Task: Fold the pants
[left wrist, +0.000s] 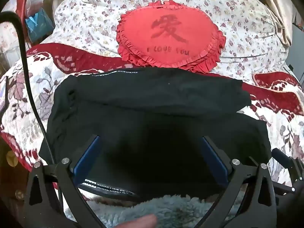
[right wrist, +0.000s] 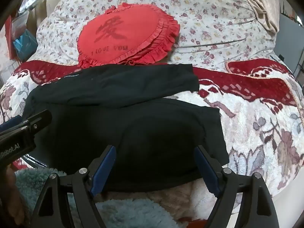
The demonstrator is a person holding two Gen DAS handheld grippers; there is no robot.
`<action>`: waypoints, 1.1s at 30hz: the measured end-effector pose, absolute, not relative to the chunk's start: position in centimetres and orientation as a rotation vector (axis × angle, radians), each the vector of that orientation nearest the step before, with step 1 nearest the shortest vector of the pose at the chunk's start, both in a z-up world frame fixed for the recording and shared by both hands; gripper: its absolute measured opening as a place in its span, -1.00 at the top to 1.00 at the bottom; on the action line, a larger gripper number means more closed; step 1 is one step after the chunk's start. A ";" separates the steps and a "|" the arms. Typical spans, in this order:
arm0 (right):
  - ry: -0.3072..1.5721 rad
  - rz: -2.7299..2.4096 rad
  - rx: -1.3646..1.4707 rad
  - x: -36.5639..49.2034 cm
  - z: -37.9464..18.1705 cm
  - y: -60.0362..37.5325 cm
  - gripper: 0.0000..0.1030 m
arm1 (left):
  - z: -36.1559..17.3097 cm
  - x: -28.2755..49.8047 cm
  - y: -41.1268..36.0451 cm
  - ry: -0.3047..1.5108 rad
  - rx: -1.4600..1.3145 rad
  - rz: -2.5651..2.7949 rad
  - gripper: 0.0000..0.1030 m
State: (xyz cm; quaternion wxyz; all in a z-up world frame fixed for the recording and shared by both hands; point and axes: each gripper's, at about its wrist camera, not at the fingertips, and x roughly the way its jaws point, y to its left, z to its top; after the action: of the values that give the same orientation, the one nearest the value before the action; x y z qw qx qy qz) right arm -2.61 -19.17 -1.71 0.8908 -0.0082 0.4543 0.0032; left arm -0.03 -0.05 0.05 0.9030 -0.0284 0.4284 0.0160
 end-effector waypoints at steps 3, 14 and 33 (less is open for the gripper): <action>0.946 0.006 -0.020 -2.7 -1.7 -19.0 -0.59 | -0.2 -0.3 -0.5 0.881 -0.038 0.042 -0.99; 0.949 -0.020 -0.068 -2.6 -1.9 -18.7 -0.59 | -0.5 -0.1 0.6 0.906 -0.096 0.037 -0.99; 0.958 -0.018 -0.061 -2.5 -2.0 -18.9 -0.59 | -1.2 0.3 1.0 0.958 -0.142 0.049 -0.99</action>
State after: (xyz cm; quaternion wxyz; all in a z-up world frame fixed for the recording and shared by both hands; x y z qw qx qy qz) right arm -2.49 -18.91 -2.01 0.8870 -0.0295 0.4608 -0.0085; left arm 0.26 1.01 -1.18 0.8848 -0.0681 0.4603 0.0235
